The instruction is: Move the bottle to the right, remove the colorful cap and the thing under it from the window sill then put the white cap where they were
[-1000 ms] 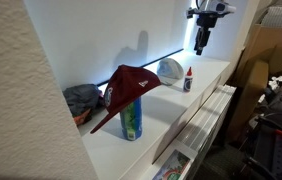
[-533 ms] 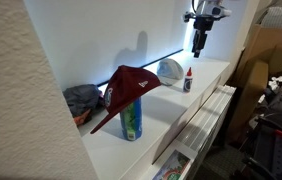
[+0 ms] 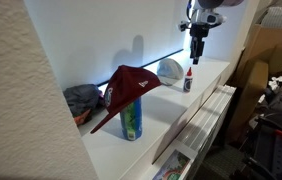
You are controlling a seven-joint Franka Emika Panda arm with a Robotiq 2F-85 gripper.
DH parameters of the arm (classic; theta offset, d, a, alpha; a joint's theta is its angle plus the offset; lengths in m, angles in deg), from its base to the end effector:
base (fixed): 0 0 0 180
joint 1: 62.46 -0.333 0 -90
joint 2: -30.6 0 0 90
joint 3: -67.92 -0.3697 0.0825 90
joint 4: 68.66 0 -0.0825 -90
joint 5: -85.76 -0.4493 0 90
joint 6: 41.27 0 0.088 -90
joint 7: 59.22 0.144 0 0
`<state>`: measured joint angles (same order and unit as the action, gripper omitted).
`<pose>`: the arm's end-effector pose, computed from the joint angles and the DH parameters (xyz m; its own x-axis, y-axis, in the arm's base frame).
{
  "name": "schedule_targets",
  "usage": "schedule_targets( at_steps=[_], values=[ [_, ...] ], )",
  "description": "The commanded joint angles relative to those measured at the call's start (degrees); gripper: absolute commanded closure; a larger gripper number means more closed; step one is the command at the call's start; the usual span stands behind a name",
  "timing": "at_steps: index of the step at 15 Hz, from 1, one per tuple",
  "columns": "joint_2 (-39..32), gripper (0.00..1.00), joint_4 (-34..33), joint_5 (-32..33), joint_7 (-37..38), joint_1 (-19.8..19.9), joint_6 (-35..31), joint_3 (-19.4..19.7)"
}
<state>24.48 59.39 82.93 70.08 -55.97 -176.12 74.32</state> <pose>0.5765 -0.1300 0.2954 -0.8101 -0.5857 -0.0260 -0.5860 0.8103 0.0054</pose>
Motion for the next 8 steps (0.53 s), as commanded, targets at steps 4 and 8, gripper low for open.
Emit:
schedule_targets(
  at_steps=[4, 8],
  values=[
    [-2.86, 0.00, -0.37, 1.57, 2.93, -1.12, 0.62, 0.82],
    [-4.25, 0.00, -0.70, 1.68, 3.22, -1.40, 0.25, 0.94]
  ],
)
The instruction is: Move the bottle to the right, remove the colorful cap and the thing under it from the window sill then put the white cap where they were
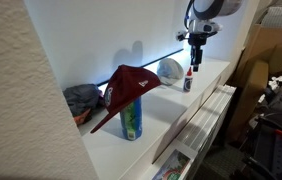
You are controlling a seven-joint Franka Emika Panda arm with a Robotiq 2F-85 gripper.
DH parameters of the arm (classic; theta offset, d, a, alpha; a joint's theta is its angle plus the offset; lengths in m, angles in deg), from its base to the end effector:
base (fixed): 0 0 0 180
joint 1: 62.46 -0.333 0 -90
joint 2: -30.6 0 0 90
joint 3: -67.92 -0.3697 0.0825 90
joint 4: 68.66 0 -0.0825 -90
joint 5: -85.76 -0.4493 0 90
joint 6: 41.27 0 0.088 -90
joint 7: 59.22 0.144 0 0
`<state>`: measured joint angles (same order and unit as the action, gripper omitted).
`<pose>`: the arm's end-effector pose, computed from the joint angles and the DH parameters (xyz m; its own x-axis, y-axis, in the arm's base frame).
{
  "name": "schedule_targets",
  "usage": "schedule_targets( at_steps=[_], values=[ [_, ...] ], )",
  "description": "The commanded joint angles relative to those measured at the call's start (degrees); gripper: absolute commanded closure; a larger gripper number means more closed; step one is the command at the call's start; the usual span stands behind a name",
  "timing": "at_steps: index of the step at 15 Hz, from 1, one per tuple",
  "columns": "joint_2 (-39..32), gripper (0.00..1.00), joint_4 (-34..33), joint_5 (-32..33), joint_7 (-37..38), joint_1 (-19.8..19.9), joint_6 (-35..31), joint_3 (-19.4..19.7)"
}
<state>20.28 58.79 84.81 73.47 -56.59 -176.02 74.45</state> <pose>0.5771 -0.1267 0.2569 -0.8250 -0.5636 0.0416 -0.5627 0.8261 0.0315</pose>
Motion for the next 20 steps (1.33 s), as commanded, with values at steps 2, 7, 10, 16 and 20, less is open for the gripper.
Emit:
schedule_targets(
  at_steps=[2, 7, 10, 16, 20],
  values=[
    [0.51, 0.00, -0.11, -0.18, -0.15, -0.74, 0.20, 0.78],
    [-1.56, 0.00, -0.11, -1.05, 0.33, -0.89, -3.58, 1.28],
    [-1.65, 0.00, -0.15, -1.04, 0.33, -1.03, -3.56, 1.27],
    [-5.14, 0.00, -2.43, 0.09, 2.86, -2.14, -0.16, 1.49],
    [-9.77, 0.00, -5.68, 0.18, 4.39, -3.17, 1.20, 1.73]
  ],
)
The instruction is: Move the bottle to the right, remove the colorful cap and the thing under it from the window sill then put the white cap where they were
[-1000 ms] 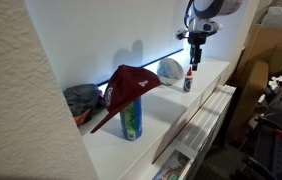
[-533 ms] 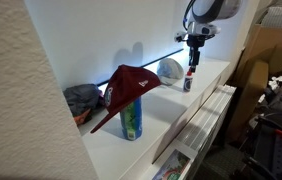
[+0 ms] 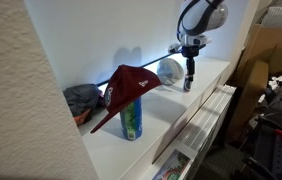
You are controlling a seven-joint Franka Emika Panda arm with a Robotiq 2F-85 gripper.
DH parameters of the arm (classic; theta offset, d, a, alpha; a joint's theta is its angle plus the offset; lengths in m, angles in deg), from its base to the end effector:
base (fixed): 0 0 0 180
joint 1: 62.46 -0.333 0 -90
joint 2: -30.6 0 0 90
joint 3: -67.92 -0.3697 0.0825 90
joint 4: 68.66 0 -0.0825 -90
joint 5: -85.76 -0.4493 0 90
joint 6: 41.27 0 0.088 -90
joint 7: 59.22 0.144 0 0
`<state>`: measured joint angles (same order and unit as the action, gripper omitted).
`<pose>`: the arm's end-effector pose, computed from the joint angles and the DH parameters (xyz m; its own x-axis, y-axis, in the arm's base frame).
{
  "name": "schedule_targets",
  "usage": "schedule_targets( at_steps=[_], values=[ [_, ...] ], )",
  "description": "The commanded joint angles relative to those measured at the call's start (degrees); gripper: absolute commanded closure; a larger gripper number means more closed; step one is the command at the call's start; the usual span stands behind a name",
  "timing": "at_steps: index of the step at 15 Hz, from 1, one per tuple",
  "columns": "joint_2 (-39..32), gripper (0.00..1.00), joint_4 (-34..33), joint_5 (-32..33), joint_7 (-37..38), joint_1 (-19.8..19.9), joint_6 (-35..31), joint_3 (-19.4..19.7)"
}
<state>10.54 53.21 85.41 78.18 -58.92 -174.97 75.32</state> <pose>0.6018 -0.1174 0.1958 -0.8416 -0.5241 0.1305 -0.5202 0.8516 0.0651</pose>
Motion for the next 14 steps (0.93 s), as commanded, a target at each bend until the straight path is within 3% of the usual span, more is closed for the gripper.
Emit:
schedule_targets(
  at_steps=[1, 3, 9, 12, 13, 14],
  values=[
    [-0.14, 0.00, -0.29, -0.41, -0.31, -0.83, 0.31, 0.94],
    [-0.65, 0.00, -0.40, -0.93, 1.67, -1.26, -2.01, 1.03],
    [-0.13, 0.00, -0.33, -0.62, 0.12, -1.13, -0.36, 0.95],
    [-3.31, 0.00, -4.42, 1.56, 8.38, -3.09, 3.64, 2.43],
    [-0.66, 0.00, -1.09, 0.19, 4.37, -1.94, 1.20, 1.56],
    [-1.23, 0.00, -1.81, 0.37, 5.77, -2.35, 1.73, 1.77]
  ],
)
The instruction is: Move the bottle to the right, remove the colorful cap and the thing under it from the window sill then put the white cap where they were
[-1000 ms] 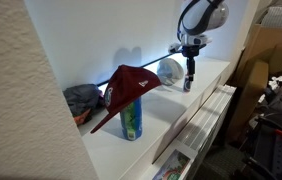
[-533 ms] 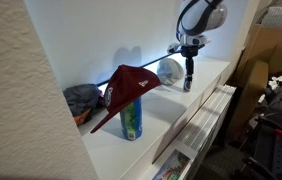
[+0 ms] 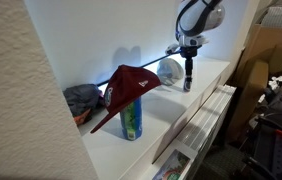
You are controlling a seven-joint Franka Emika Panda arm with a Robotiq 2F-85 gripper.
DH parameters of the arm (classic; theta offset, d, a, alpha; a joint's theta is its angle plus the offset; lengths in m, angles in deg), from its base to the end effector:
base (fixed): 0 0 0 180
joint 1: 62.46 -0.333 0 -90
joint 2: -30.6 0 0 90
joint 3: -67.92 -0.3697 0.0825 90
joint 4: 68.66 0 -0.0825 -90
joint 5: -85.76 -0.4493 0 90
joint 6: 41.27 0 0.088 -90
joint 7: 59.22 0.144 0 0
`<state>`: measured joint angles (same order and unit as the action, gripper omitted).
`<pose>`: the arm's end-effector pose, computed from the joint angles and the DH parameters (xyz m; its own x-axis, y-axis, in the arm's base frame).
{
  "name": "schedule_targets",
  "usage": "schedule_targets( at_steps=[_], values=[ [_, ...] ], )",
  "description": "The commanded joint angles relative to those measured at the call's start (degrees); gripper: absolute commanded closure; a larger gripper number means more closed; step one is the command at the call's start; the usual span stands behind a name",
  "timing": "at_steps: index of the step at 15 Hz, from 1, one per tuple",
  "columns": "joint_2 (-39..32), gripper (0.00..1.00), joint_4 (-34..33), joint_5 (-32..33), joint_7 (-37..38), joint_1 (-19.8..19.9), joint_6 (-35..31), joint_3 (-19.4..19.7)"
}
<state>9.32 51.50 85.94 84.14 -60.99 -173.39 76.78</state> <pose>0.6094 -0.1126 0.1940 -0.8793 -0.4482 0.1612 -0.4466 0.8934 0.0478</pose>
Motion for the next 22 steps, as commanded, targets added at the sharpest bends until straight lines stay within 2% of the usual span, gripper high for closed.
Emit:
schedule_targets(
  at_steps=[1, 10, 11, 13, 19, 20, 22],
  values=[
    [-0.49, 0.00, -0.76, -0.07, 0.51, -0.55, 0.36, 0.44],
    [-1.46, 0.00, -1.37, -0.25, 1.11, -0.74, 0.52, 0.65],
    [-1.40, 0.25, -1.26, -0.33, 0.92, -0.69, 0.25, 0.60],
    [-1.39, 0.34, -1.30, -0.63, 0.73, -0.52, 0.44, 0.55],
    [-1.37, 0.76, -1.28, -0.50, 1.05, -0.59, 0.39, 0.65],
    [-1.49, 0.80, -1.51, -0.52, 1.11, -0.58, 0.74, 0.68],
    [-1.47, 0.80, -1.43, -0.67, 0.77, -0.46, 0.22, 0.59]
  ],
)
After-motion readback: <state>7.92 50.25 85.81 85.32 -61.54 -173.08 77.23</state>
